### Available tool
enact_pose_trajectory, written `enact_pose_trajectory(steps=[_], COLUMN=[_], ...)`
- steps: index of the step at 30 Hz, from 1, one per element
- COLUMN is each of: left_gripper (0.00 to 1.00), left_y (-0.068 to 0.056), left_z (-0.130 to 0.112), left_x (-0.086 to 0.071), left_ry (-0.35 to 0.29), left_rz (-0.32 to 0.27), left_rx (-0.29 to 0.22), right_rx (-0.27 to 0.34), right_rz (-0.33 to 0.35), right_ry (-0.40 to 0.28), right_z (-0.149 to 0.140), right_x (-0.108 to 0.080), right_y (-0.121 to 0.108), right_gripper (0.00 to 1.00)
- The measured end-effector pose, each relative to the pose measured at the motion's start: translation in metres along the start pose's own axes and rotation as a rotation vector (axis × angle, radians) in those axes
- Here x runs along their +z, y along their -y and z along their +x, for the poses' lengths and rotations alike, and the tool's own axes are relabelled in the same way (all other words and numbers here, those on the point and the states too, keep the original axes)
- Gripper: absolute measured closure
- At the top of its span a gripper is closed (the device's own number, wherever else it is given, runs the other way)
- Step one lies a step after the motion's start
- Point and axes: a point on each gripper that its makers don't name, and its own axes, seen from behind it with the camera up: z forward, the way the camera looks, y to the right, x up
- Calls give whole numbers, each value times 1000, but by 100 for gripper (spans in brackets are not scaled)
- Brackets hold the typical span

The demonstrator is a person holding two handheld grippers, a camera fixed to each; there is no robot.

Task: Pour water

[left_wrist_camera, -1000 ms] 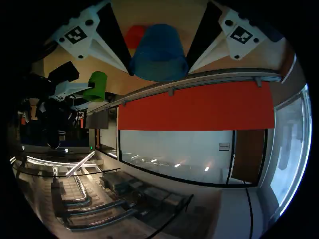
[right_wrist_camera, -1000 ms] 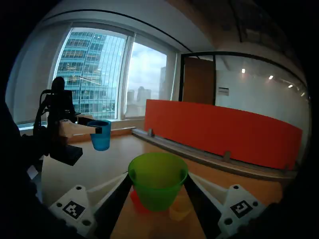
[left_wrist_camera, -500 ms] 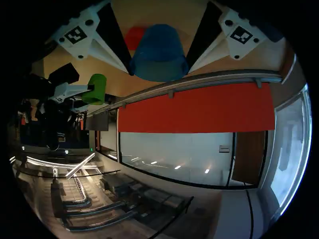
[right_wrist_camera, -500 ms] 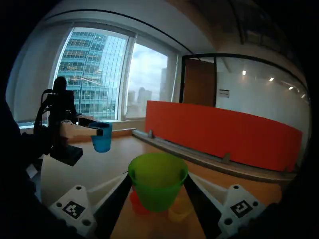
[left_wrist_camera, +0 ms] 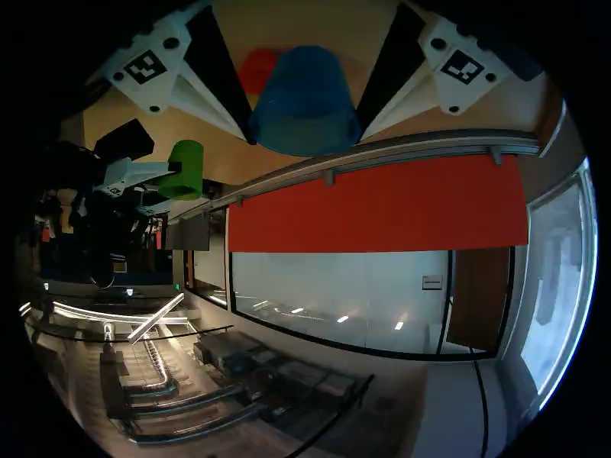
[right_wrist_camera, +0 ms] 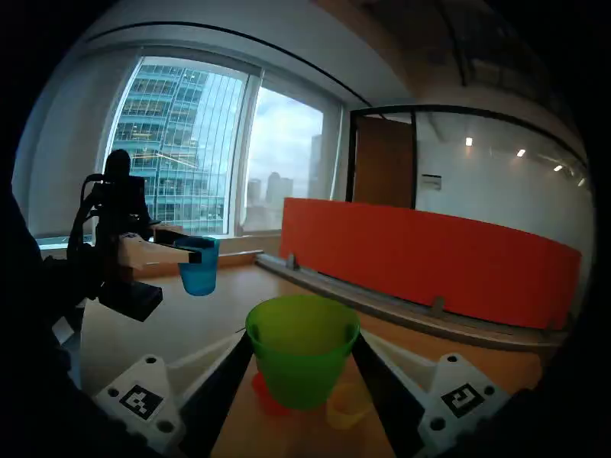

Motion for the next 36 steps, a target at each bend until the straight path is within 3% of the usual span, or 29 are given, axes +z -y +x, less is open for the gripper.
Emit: enact_pose_trajectory(steps=[15,27,36], left_gripper=[11,11,11], left_y=[-6,-18,-30], left_z=[22,46,61], left_x=[-4,-9,-9], left_ry=[-16,-14,-11], left_rz=[-4,-3,5], left_rx=[92,243,387], right_rx=[18,27,33], right_rz=[58,117,159], right_ry=[-12,-11,-14], right_z=[2,-6,-7], right_x=[6,14,20], right_y=[23,50,67], right_gripper=[9,9,10])
